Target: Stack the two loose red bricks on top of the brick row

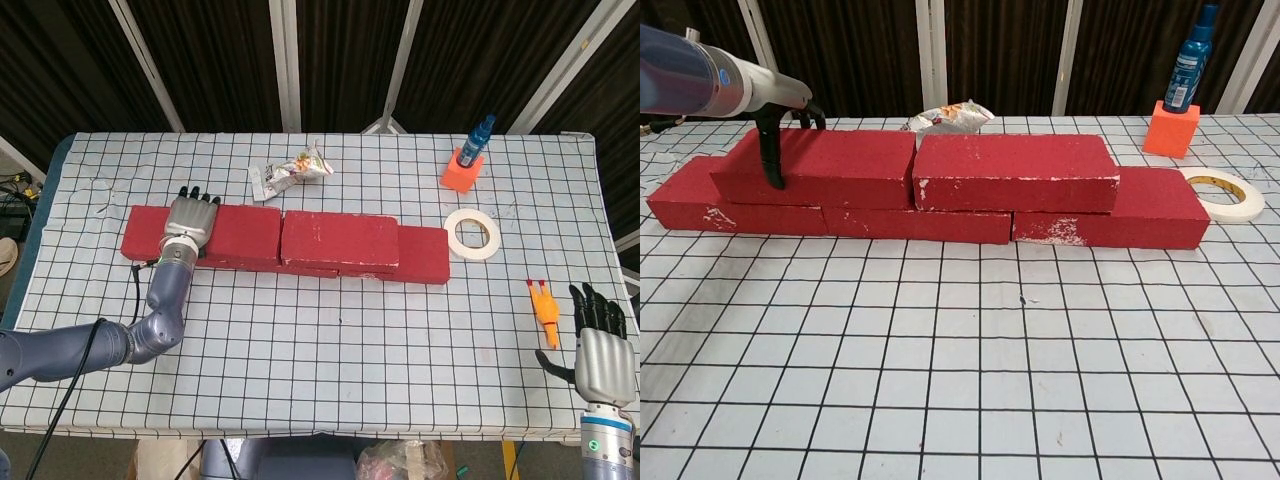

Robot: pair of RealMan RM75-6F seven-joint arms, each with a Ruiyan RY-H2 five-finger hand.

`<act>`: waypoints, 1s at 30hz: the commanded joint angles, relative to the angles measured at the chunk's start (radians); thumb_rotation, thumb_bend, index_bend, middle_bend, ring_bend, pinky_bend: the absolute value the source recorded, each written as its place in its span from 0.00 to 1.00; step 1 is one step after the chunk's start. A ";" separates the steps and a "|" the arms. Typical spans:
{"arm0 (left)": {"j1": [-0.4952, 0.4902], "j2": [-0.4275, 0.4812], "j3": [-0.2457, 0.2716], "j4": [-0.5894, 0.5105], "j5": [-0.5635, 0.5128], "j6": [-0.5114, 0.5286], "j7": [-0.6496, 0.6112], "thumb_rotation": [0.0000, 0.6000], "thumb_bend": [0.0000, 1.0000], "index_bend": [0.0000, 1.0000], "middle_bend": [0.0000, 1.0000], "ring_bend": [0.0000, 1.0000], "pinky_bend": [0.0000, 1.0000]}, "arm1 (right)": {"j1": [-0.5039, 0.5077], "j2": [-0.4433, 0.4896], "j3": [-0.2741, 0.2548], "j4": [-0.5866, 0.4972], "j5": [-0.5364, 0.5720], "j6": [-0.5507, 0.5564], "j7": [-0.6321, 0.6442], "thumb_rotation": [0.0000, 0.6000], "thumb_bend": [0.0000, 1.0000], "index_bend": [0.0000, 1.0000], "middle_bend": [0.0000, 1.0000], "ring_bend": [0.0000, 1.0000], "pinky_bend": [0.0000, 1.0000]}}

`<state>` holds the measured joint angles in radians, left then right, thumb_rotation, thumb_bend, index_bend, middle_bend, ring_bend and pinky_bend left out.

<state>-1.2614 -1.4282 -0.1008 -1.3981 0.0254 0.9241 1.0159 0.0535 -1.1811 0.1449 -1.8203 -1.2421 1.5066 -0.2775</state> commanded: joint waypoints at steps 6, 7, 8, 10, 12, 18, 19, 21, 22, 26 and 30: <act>-0.004 -0.007 -0.006 0.003 -0.018 0.010 0.018 1.00 0.00 0.12 0.07 0.00 0.04 | 0.001 -0.002 0.001 0.002 0.000 0.002 -0.001 1.00 0.18 0.00 0.00 0.00 0.00; -0.004 -0.008 -0.007 0.002 -0.020 0.012 0.021 1.00 0.00 0.12 0.05 0.00 0.04 | 0.001 -0.002 0.001 0.002 0.000 0.002 -0.001 1.00 0.18 0.00 0.00 0.00 0.00; -0.004 -0.008 -0.008 0.001 -0.024 0.014 0.023 1.00 0.00 0.11 0.05 0.00 0.04 | 0.000 -0.001 0.001 0.001 0.000 0.002 0.000 1.00 0.18 0.00 0.00 0.00 0.00; -0.005 -0.009 -0.010 -0.001 -0.035 0.018 0.031 1.00 0.00 0.09 0.02 0.00 0.04 | 0.001 -0.001 0.001 0.001 0.000 0.002 0.000 1.00 0.18 0.00 0.00 0.00 0.00; -0.007 -0.008 -0.012 -0.004 -0.043 0.020 0.040 1.00 0.00 0.08 0.01 0.00 0.04 | 0.000 -0.001 0.001 0.000 0.000 0.003 -0.001 1.00 0.18 0.00 0.00 0.00 0.00; -0.012 0.014 -0.021 -0.036 -0.058 0.043 0.060 1.00 0.00 0.02 0.00 0.00 0.03 | 0.000 -0.001 0.000 -0.001 -0.001 0.004 -0.001 1.00 0.18 0.00 0.00 0.00 0.00; -0.012 0.023 -0.025 -0.049 -0.058 0.049 0.060 1.00 0.00 0.01 0.00 0.00 0.03 | 0.001 -0.001 0.001 -0.002 -0.001 0.003 -0.001 1.00 0.18 0.00 0.00 0.00 0.00; -0.007 0.065 -0.042 -0.111 -0.045 0.068 0.045 1.00 0.00 0.00 0.00 0.00 0.03 | 0.002 0.000 0.000 -0.002 -0.003 0.001 0.001 1.00 0.18 0.00 0.00 0.00 0.00; 0.000 0.089 -0.053 -0.144 -0.029 0.072 0.027 1.00 0.00 0.00 0.00 0.00 0.03 | 0.001 0.001 -0.001 -0.002 -0.003 0.000 0.002 1.00 0.18 0.00 0.00 0.00 0.00; 0.091 0.226 -0.103 -0.356 0.149 0.100 -0.145 1.00 0.00 0.00 0.00 0.00 0.04 | -0.001 0.005 -0.004 -0.004 -0.009 0.002 0.011 1.00 0.18 0.00 0.00 0.00 0.00; 0.264 0.363 -0.054 -0.593 0.427 0.191 -0.315 1.00 0.00 0.00 0.00 0.00 0.07 | -0.003 0.010 -0.009 -0.007 -0.023 0.000 0.021 1.00 0.18 0.00 0.00 0.00 0.00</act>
<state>-1.1571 -1.2128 -0.1713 -1.7699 0.2060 1.0311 0.8750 0.0510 -1.1725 0.1369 -1.8264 -1.2625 1.5074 -0.2580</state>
